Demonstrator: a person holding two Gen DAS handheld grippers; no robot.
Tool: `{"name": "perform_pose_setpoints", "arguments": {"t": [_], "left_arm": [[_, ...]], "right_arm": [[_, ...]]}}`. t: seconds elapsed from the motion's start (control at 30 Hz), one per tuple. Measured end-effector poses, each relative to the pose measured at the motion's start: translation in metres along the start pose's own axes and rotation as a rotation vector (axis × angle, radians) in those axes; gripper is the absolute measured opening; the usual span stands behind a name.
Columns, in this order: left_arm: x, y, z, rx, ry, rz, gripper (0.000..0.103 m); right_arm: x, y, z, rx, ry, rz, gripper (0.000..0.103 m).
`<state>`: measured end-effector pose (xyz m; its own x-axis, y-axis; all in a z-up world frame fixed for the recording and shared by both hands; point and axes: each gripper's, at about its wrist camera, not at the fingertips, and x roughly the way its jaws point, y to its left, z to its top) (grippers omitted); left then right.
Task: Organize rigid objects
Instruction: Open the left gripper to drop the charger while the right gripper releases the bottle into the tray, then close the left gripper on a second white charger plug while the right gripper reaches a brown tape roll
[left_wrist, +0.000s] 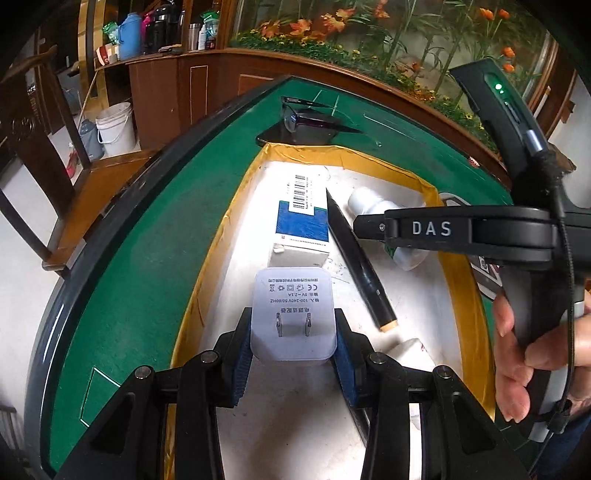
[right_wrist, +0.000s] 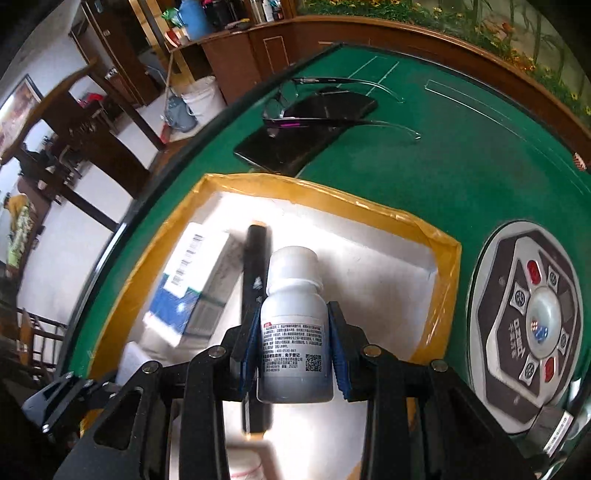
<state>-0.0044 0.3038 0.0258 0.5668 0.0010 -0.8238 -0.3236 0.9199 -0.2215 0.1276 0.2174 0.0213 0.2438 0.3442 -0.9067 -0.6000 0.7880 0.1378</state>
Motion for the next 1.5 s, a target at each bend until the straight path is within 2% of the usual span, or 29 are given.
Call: {"name": "perform_pose_setpoints", "arguments": {"t": [0.27, 0.3, 0.37, 0.4, 0.57, 0.7, 0.83, 1.0, 1.07, 1.17, 1.23, 1.33, 1.4, 1.5], "left_arm": [[0.005, -0.003, 0.000, 0.042, 0.001, 0.052, 0.043], [0.005, -0.003, 0.001, 0.040, 0.002, 0.048, 0.049], [0.003, -0.003, 0.001, 0.032, -0.006, 0.033, 0.062], [0.002, -0.003, 0.002, 0.029, -0.007, 0.033, 0.067], [-0.009, 0.000, 0.000, -0.011, -0.020, -0.009, 0.067], [-0.029, -0.009, -0.008, 0.012, -0.063, -0.033, 0.067], [-0.051, -0.031, -0.019, 0.057, -0.103, -0.077, 0.067], [-0.080, -0.085, -0.043, 0.184, -0.156, -0.142, 0.067], [-0.087, -0.106, -0.053, 0.249, -0.158, -0.194, 0.067], [-0.090, -0.137, -0.068, 0.325, -0.146, -0.231, 0.069], [-0.084, -0.157, -0.076, 0.374, -0.119, -0.269, 0.070], [-0.068, -0.184, -0.083, 0.429, -0.083, -0.288, 0.074], [-0.056, -0.203, -0.084, 0.465, -0.059, -0.295, 0.074], [-0.043, -0.227, -0.086, 0.501, -0.035, -0.294, 0.075]], "right_arm": [[0.007, 0.007, 0.005, -0.021, 0.007, -0.003, 0.034], [0.006, 0.007, 0.005, -0.024, 0.009, 0.001, 0.043], [0.001, 0.006, 0.005, -0.023, -0.016, 0.009, 0.055], [-0.006, 0.005, 0.005, -0.024, -0.042, 0.014, 0.058], [-0.029, 0.000, 0.001, -0.003, -0.094, 0.058, 0.059], [-0.056, -0.019, -0.015, 0.059, -0.129, 0.170, 0.060], [-0.086, -0.046, -0.046, 0.114, -0.172, 0.275, 0.060], [-0.125, -0.085, -0.098, 0.140, -0.231, 0.351, 0.060], [-0.138, -0.104, -0.117, 0.155, -0.252, 0.364, 0.060], [-0.160, -0.144, -0.151, 0.173, -0.315, 0.324, 0.060], [-0.171, -0.178, -0.175, 0.215, -0.366, 0.218, 0.061], [-0.174, -0.220, -0.194, 0.280, -0.388, 0.144, 0.065], [-0.168, -0.248, -0.204, 0.375, -0.391, 0.151, 0.065], [-0.164, -0.264, -0.207, 0.437, -0.383, 0.171, 0.065]]}}
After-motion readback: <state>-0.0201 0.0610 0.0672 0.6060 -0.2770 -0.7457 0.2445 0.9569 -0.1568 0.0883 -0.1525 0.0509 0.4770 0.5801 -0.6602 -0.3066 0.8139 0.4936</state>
